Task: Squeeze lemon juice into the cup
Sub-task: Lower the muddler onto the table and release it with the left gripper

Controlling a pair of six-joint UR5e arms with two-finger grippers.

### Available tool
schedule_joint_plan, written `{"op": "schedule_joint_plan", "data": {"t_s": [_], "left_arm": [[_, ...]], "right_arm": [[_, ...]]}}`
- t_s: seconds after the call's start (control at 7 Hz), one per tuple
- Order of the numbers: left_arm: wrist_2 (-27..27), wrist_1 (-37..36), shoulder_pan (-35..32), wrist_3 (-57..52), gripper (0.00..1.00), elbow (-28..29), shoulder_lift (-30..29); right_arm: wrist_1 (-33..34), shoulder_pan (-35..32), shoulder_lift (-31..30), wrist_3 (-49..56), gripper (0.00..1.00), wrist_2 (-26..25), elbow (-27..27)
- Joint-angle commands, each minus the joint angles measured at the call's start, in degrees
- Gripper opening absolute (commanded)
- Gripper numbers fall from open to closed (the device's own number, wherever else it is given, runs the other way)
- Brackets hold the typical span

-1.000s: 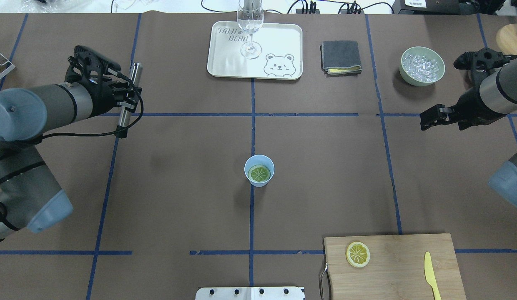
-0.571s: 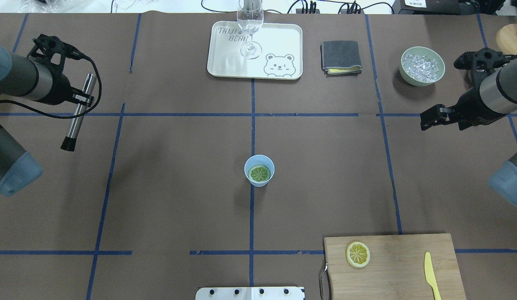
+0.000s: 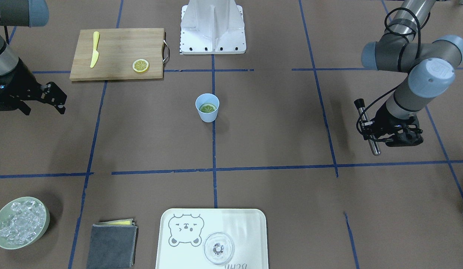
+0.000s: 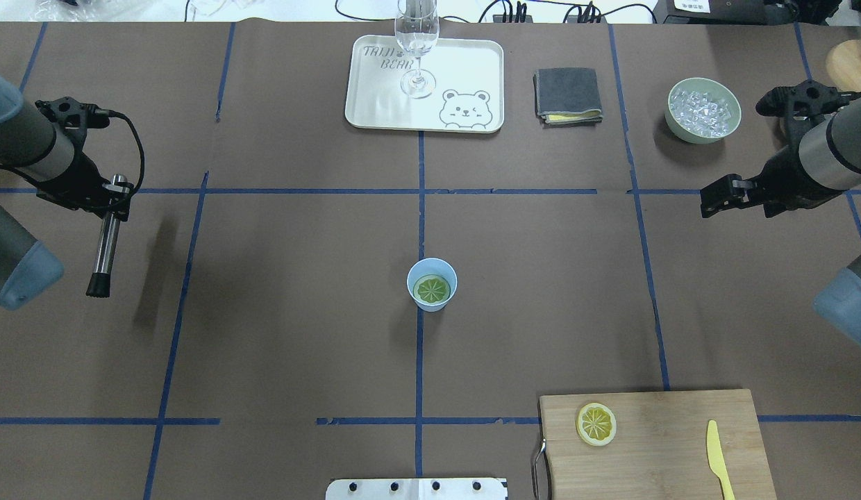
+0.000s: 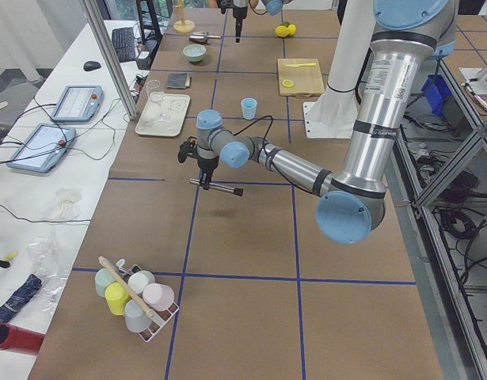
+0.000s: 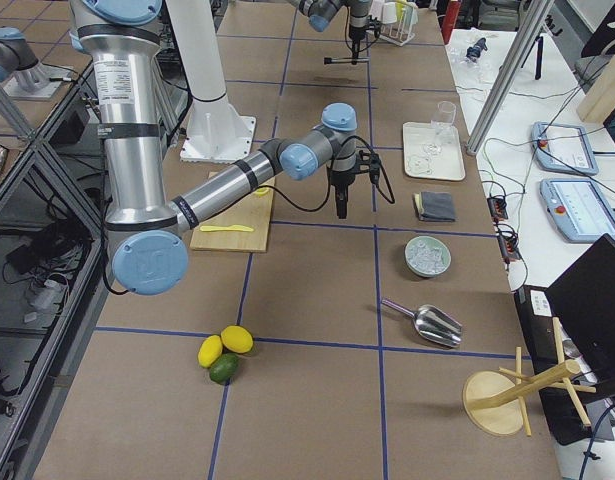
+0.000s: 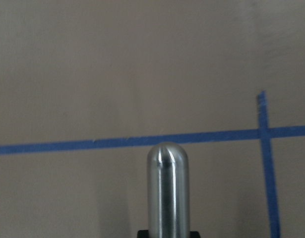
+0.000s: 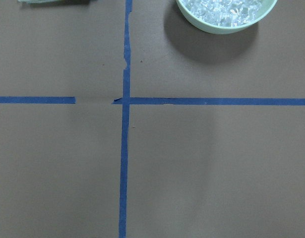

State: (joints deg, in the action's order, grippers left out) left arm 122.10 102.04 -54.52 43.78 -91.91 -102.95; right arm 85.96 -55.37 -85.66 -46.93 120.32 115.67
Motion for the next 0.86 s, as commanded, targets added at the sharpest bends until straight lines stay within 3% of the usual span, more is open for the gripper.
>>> {"op": "schedule_joint_plan", "data": {"t_s": [0.0, 0.71], "left_arm": [[0.77, -0.62, 0.03, 0.43, 0.00, 1.74, -0.23], [0.33, -0.09, 3.00, 0.26, 0.00, 2.00, -1.11]], "right_arm": [[0.00, 0.00, -0.12, 0.00, 1.00, 0.00, 0.26], [0.00, 0.00, -0.21, 0.00, 1.00, 0.00, 0.26]]}}
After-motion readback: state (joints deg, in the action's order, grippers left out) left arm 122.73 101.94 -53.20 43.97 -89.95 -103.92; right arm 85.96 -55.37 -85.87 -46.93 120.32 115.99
